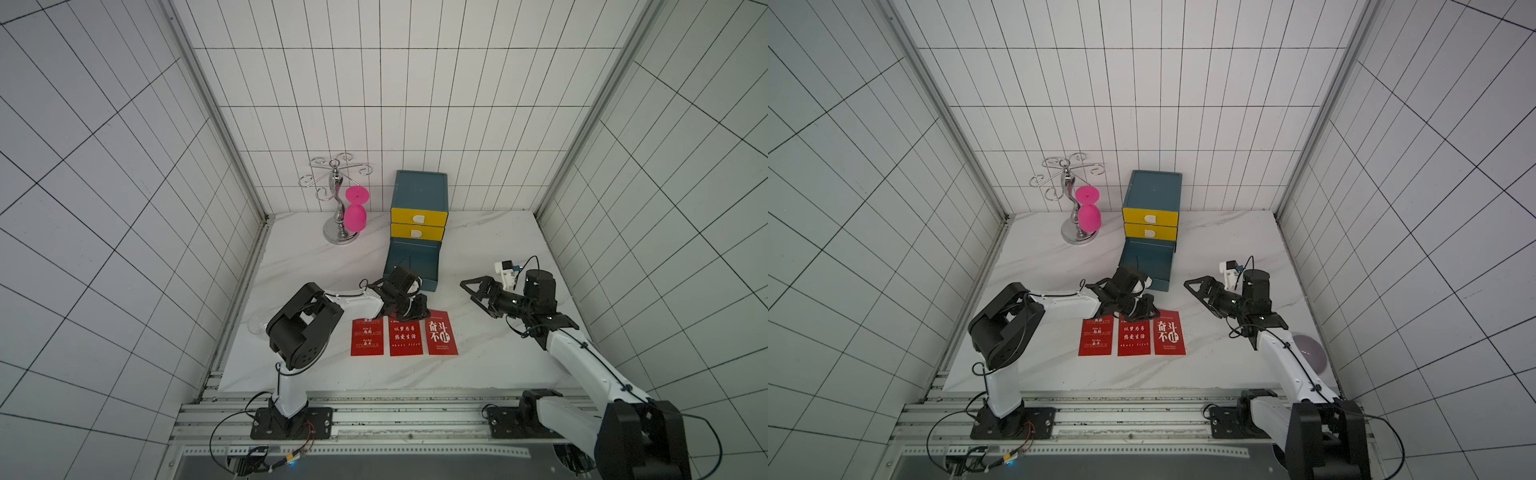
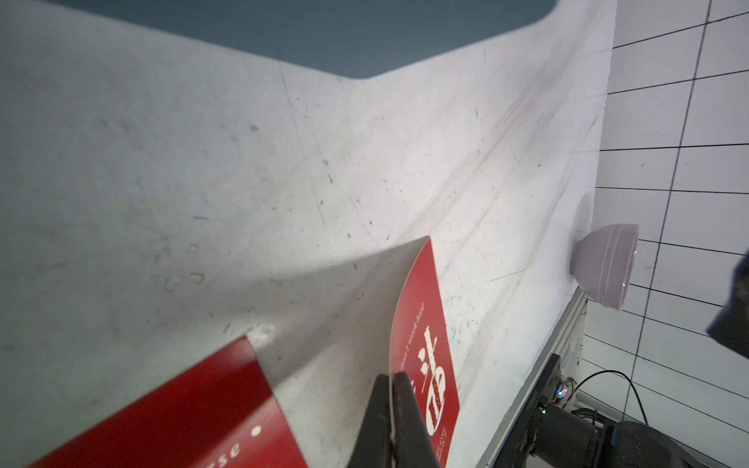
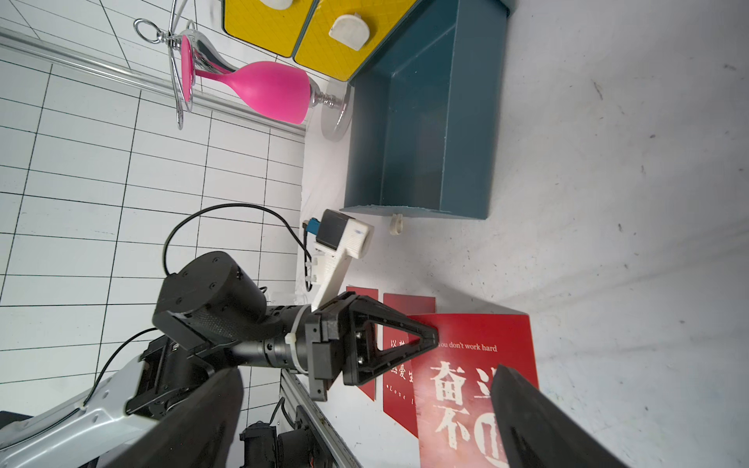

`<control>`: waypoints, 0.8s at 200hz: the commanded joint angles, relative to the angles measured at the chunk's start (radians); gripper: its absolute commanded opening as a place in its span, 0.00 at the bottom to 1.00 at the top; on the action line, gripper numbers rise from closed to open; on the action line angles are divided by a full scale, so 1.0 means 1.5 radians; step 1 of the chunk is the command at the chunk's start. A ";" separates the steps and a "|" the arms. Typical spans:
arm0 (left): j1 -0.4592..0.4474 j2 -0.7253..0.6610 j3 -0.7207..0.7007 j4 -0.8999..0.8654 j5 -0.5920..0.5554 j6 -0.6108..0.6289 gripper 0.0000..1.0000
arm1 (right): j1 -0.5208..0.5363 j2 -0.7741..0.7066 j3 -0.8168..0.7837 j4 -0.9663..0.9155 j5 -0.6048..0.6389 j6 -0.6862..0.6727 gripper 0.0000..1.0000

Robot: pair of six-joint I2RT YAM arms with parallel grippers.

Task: Take the postcards out of the drawer
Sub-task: Place the postcard at the center of the board.

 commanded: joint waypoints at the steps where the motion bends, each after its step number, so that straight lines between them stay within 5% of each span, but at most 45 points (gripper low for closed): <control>1: -0.003 0.009 0.016 -0.005 -0.031 -0.003 0.08 | -0.011 0.005 -0.001 0.030 -0.018 0.009 0.99; 99: -0.004 0.010 0.025 -0.038 -0.059 0.013 0.27 | -0.017 0.020 -0.011 0.041 -0.024 0.010 0.99; 160: -0.004 -0.004 0.009 -0.041 -0.066 0.015 0.29 | -0.018 0.038 -0.009 0.005 -0.008 -0.010 0.99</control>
